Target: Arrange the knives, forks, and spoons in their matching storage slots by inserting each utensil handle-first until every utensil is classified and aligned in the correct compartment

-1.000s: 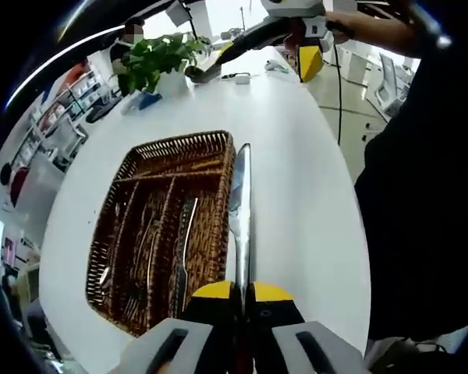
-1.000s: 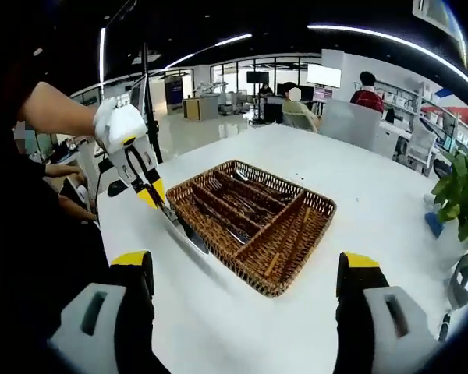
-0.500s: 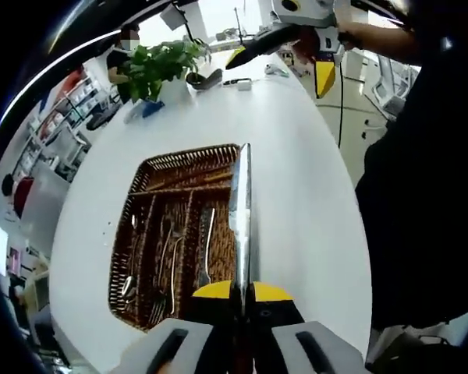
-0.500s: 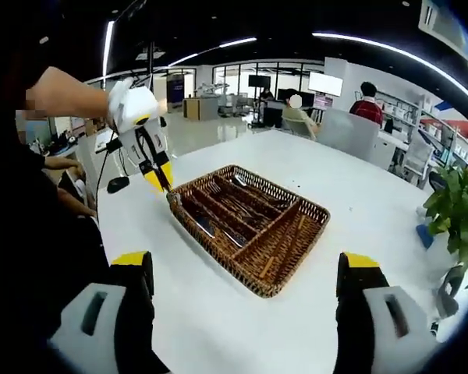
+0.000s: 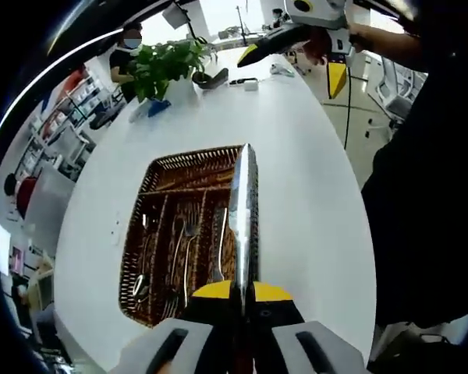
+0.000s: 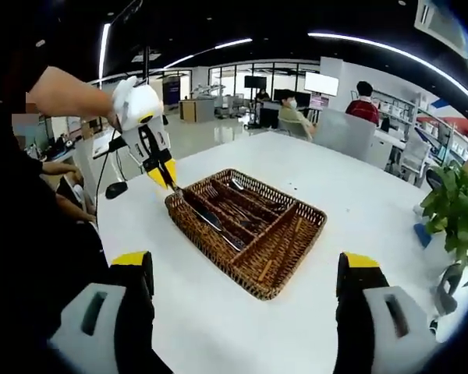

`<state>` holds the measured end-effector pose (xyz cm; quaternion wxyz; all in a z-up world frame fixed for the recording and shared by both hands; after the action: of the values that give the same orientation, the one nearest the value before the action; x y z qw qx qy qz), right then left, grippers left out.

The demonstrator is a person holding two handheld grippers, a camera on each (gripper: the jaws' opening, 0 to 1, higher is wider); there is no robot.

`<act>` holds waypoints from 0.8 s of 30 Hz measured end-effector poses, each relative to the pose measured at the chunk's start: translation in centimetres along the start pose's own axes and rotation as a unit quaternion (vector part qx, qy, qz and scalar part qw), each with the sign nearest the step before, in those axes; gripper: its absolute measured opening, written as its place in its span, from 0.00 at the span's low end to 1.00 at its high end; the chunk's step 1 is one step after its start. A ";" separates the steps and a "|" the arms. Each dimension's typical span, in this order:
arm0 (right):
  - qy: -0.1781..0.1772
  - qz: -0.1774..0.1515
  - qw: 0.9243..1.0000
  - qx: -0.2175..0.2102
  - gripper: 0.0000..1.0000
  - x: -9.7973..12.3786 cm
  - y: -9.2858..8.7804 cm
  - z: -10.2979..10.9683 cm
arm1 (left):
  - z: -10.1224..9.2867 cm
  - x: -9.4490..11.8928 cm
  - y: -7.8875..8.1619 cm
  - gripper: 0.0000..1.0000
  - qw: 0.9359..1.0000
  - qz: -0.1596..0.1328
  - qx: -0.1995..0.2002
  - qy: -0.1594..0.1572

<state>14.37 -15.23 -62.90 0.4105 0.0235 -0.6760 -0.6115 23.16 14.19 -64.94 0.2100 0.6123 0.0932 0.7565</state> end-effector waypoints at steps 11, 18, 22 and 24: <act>-0.005 0.003 1.000 -0.001 0.99 -0.3 0.4 -0.2 | 2.5 -0.2 -0.3 0.04 1.000 -0.001 -0.001 0.006; -0.007 -0.002 1.000 -0.007 0.99 -0.4 1.0 -0.5 | 4.1 0.1 -0.5 0.04 1.000 0.001 -0.003 0.009; -0.008 -0.002 1.000 -0.009 0.99 -0.7 1.2 -0.7 | 4.9 0.2 -0.5 0.04 1.000 0.000 -0.004 0.009; -0.008 -0.001 1.000 -0.011 0.99 -0.8 1.2 -0.7 | 5.2 0.3 -0.5 0.04 1.000 0.000 -0.003 0.009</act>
<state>15.85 -15.08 -62.32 0.4045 0.0152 -0.6727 -0.6194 28.26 14.12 -63.67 0.2115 0.6049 0.0927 0.7621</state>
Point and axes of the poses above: the point that each gripper's makers call its tool centre point, and the gripper's own axes: x roughly backward along the fingers, z roughly to its left, y roughly out of its top, the point moved 9 cm from there along x, roughly backward along the fingers, and after that the axes turned 9 degrees about -x, right-handed, at the moved point
